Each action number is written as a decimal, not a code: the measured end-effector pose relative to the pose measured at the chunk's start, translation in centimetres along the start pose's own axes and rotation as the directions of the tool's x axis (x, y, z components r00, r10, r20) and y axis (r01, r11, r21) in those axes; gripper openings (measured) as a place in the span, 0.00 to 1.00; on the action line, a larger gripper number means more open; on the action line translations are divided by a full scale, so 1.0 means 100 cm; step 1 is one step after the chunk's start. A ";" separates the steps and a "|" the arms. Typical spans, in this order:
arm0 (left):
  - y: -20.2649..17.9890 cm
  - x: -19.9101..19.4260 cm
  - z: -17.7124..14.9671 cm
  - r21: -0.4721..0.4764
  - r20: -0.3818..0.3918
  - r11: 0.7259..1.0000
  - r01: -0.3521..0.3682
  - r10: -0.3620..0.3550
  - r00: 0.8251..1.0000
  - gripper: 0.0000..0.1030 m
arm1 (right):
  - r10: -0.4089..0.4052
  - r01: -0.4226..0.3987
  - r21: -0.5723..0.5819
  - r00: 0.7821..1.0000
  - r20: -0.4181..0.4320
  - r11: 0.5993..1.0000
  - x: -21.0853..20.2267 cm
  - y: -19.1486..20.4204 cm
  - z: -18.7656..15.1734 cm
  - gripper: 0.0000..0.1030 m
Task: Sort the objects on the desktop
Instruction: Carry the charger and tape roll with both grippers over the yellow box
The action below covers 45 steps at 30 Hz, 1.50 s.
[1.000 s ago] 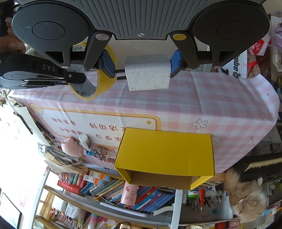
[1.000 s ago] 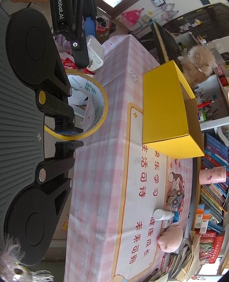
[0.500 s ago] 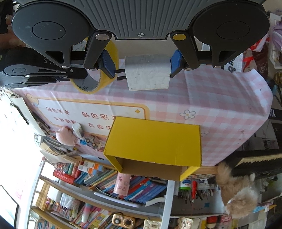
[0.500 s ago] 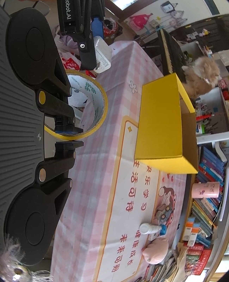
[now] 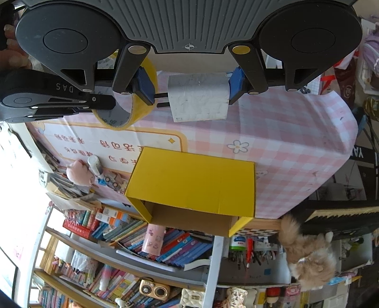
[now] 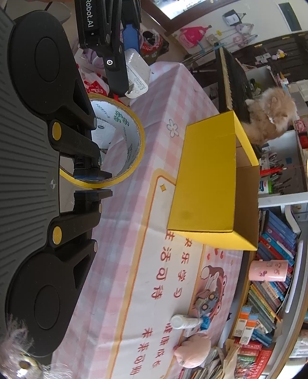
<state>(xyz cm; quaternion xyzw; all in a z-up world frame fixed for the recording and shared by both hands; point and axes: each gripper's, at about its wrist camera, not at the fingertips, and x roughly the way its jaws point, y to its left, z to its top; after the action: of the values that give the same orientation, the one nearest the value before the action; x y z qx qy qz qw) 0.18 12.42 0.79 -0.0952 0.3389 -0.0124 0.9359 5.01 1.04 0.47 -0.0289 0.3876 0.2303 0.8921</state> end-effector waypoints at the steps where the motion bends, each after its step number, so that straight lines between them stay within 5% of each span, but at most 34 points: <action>1: 0.001 0.000 0.000 -0.005 0.001 1.000 0.001 -0.001 1.000 0.62 | 0.003 -0.003 -0.006 1.000 0.003 1.000 0.000 0.000 0.002 0.07; 21: 0.009 0.031 0.046 -0.073 0.071 0.997 -0.018 0.023 0.997 0.62 | 0.041 -0.032 -0.139 0.997 0.062 0.990 0.017 -0.014 0.048 0.07; 32: 0.010 0.038 0.132 -0.057 0.258 0.998 -0.016 0.030 0.966 0.62 | 0.081 -0.050 -0.148 0.974 0.211 0.988 0.013 -0.051 0.143 0.07; 40: 0.002 0.078 0.180 -0.003 0.256 0.998 -0.061 0.060 0.965 0.62 | 0.136 -0.092 -0.192 0.963 0.233 0.977 0.044 -0.071 0.202 0.07; 45: -0.001 0.112 0.198 0.053 0.214 0.994 -0.093 0.080 0.974 0.62 | 0.142 -0.096 -0.264 0.977 0.161 0.960 0.086 -0.078 0.225 0.07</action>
<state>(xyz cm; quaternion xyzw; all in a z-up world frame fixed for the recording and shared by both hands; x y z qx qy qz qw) 21.36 14.66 8.62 -0.0517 0.2405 0.0278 0.9689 28.78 2.59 9.09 -0.0991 0.2746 0.3330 0.8966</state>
